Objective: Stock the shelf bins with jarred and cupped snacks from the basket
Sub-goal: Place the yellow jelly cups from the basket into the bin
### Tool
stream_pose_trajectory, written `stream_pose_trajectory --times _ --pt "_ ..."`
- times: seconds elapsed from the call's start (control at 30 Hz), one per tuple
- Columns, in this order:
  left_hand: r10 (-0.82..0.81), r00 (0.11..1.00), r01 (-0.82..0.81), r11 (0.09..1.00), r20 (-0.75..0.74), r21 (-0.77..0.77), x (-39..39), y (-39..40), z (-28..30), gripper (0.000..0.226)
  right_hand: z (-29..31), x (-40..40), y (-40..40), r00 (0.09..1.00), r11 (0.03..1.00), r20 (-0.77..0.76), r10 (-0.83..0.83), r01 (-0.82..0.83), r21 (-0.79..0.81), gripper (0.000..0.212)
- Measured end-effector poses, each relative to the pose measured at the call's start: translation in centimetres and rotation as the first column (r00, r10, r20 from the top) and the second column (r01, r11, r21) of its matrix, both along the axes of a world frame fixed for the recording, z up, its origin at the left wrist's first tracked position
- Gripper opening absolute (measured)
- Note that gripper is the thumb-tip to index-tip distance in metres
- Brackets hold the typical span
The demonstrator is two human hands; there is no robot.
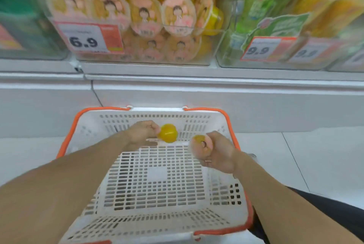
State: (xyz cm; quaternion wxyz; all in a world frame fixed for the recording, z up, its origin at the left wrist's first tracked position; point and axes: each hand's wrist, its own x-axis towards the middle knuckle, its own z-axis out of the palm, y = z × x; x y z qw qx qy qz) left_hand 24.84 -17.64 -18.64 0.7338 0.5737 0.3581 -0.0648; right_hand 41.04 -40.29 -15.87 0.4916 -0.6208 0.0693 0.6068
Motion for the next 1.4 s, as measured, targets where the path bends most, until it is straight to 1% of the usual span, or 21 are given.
stream_pose_trajectory --times 0.1,0.2,0.27,0.33,0.43,0.5,0.53,0.6,0.67,0.77,0.8,0.87,0.93,1.0,1.07,1.1,1.17,1.2,1.27,1.33,1.4 --pt "0.096 0.983 -0.065 0.980 0.158 -0.191 0.1 1.2 5.9 0.005 5.8 1.2 2.4 0.989 0.988 0.089 0.116 -0.124 0.091 0.036" --pt "0.206 0.947 -0.123 0.942 0.247 -0.313 0.8 1.3 10.9 0.026 12.1 2.2 4.8 0.953 0.963 0.195 0.231 -0.252 0.095 0.031" --pt "0.230 0.945 -0.147 0.935 0.234 -0.322 1.4 1.2 13.4 0.034 16.3 2.2 6.1 0.919 0.940 0.266 0.289 -0.326 0.104 0.032" --pt "0.166 0.964 -0.108 0.958 0.207 -0.266 1.8 1.1 15.6 0.042 19.7 1.6 6.9 0.885 0.921 0.343 0.313 -0.371 0.118 0.039" --pt "0.001 0.988 0.022 0.988 0.153 -0.150 1.7 1.1 19.2 0.033 22.4 0.4 7.2 0.866 0.913 0.413 0.282 -0.374 0.162 0.036" --pt "-0.148 0.982 0.152 0.988 0.122 -0.029 1.8 1.4 21.4 0.050 23.2 -0.3 7.6 0.871 0.911 0.408 0.273 -0.370 0.181 0.037" --pt "-0.200 0.972 0.196 0.980 0.119 0.043 1.8 1.5 22.5 0.056 23.4 -0.6 7.8 0.869 0.911 0.414 0.272 -0.371 0.179 0.040" --pt "-0.262 0.945 0.236 0.960 0.193 0.151 1.5 1.1 24.3 0.051 24.1 -1.3 8.5 0.873 0.911 0.414 0.258 -0.362 0.197 0.044" --pt "-0.259 0.925 0.195 0.951 0.278 0.238 0.6 0.5 25.8 0.043 24.8 -2.0 9.0 0.885 0.897 0.387 0.257 -0.368 0.245 0.046" --pt "-0.235 0.884 0.157 0.964 0.404 0.215 -1.0 -0.4 27.1 0.040 25.5 -3.1 9.5 0.905 0.878 0.331 0.269 -0.371 0.301 0.071" --pt "-0.249 0.868 0.163 0.960 0.429 0.227 -1.4 -0.5 27.3 0.040 25.7 -3.4 9.6 0.902 0.872 0.338 0.268 -0.377 0.312 0.076" --pt "-0.284 0.861 0.152 0.935 0.423 0.320 -1.4 -0.6 27.8 0.039 26.0 -3.7 10.1 0.891 0.863 0.372 0.259 -0.387 0.326 0.082" --pt "-0.206 0.872 0.029 0.927 0.444 0.374 -0.9 -0.5 27.7 0.038 26.6 -3.5 10.3 0.860 0.868 0.454 0.231 -0.393 0.304 0.079" --pt "-0.079 0.875 -0.082 0.948 0.477 0.308 -0.2 -0.2 27.3 0.031 27.6 -2.7 10.2 0.759 0.879 0.625 0.183 -0.411 0.242 0.056" --pt "-0.022 0.883 -0.127 0.951 0.469 0.283 0.3 0.1 26.9 0.029 28.5 -1.7 10.1 0.583 0.883 0.809 0.081 -0.418 0.212 0.028" --pt "-0.008 0.889 -0.140 0.947 0.458 0.288 0.5 0.2 26.8 0.030 28.8 -1.4 10.2 0.493 0.880 0.870 0.017 -0.420 0.221 0.020" --pt "0.028 0.877 -0.168 0.953 0.480 0.251 0.9 0.2 26.8 0.033 29.2 -0.8 10.6 0.386 0.870 0.918 -0.090 -0.418 0.261 0.011" --pt "0.052 0.865 -0.181 0.960 0.499 0.215 1.1 0.0 26.9 0.034 29.3 -0.6 11.1 0.352 0.873 0.927 -0.131 -0.401 0.276 0.008" --pt "0.101 0.852 -0.212 0.964 0.513 0.163 1.5 0.0 27.2 0.036 29.2 0.4 12.4 0.255 0.893 0.943 -0.212 -0.341 0.293 0.013" --pt "0.138 0.863 -0.268 0.941 0.485 0.208 1.8 0.1 27.3 0.028 29.0 1.5 14.0 0.134 0.904 0.946 -0.294 -0.283 0.321 0.021" --pt "0.180 0.879 -0.333 0.894 0.441 0.299 2.0 0.5 27.1 0.015 28.9 2.5 15.6 0.052 0.895 0.928 -0.370 -0.248 0.371 0.025"
